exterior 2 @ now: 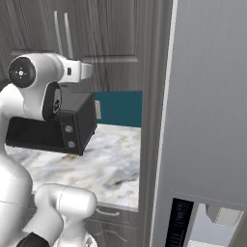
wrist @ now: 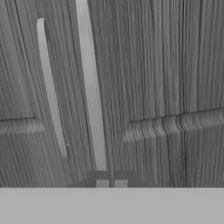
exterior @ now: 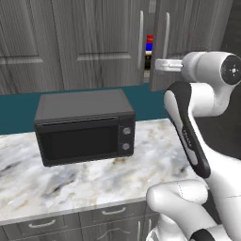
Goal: Move the ketchup and mayonnaise from the cabinet to the dining counter.
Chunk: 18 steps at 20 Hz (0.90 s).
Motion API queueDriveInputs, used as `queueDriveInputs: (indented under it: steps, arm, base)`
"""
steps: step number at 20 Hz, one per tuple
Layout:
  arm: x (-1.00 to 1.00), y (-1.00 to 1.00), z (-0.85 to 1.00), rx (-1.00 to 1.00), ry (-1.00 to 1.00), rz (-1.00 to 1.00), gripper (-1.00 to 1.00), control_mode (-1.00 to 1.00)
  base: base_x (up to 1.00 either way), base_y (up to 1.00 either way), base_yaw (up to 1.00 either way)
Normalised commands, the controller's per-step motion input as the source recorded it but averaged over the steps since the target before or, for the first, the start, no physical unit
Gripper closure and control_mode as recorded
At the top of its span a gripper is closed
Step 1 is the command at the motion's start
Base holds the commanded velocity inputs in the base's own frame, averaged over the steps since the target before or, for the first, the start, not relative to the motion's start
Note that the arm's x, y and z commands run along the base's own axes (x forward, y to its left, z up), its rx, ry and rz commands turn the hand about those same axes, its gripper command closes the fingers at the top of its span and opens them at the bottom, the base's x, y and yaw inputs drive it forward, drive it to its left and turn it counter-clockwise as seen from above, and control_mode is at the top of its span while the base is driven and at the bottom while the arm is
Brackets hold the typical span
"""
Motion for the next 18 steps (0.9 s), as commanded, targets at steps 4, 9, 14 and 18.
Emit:
queueDriveInputs:
  steps: [4,9,14,18]
  arm:
    - [-1.00,-0.38,0.00,-0.03,-0.07,0.01,1.00,-1.00]
    - [-0.68,0.26,0.00,-0.06,0.01,0.06,1.00,-1.00]
    - [0.43,0.89,-0.09,-0.36,0.44,0.00,1.00,-1.00]
    - [0.61,0.77,-0.46,-0.62,0.34,-0.06,1.00,-1.00]
  base:
    - [0.00,0.00,0.00]
    - [0.00,0.00,0.00]
    - [0.00,0.00,0.00]
    - [0.00,0.00,0.00]
